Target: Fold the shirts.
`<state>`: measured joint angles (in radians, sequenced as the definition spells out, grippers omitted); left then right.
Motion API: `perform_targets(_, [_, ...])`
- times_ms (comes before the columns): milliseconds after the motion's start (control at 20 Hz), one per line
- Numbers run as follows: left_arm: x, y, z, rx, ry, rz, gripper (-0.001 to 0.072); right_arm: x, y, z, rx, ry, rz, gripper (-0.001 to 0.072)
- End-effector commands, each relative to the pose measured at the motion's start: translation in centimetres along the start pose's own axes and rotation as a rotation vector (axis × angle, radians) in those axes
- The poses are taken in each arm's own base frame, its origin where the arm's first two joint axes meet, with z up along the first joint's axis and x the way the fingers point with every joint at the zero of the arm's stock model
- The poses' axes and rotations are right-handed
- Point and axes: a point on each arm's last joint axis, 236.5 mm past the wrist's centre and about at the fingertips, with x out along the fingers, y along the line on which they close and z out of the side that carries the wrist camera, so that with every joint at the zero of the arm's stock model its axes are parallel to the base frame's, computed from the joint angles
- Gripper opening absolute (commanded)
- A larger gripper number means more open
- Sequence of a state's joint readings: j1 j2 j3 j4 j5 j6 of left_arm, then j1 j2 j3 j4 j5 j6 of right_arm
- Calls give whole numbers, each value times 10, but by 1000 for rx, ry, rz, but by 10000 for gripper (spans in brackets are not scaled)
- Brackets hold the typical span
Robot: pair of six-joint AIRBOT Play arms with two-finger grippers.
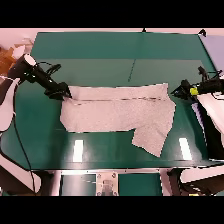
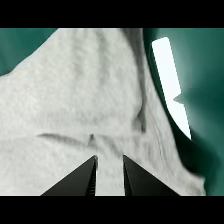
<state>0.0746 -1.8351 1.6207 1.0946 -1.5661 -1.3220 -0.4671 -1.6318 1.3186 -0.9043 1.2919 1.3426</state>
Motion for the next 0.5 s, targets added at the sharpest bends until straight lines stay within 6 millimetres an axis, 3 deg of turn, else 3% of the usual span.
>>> perform_targets(0, [-2, -1, -58, -108, 166, 24, 613, -29, -10, -32, 24, 1, -40, 209])
perform_targets(100, [12, -2, -99, -130, 192, 24, 613, -45, -40, -59, 61, -28, -120, 209])
perform_targets(250, [35, 6, -162, -151, 166, 81, 613, -67, -74, -77, 164, -172, -159, 210])
perform_targets(350, [53, 10, -180, -170, 74, 98, 613, -72, -89, -90, 197, -241, -180, 210])
perform_targets(450, [70, 4, -178, -222, -38, 51, 613, -65, -94, -109, 201, -227, -180, 212])
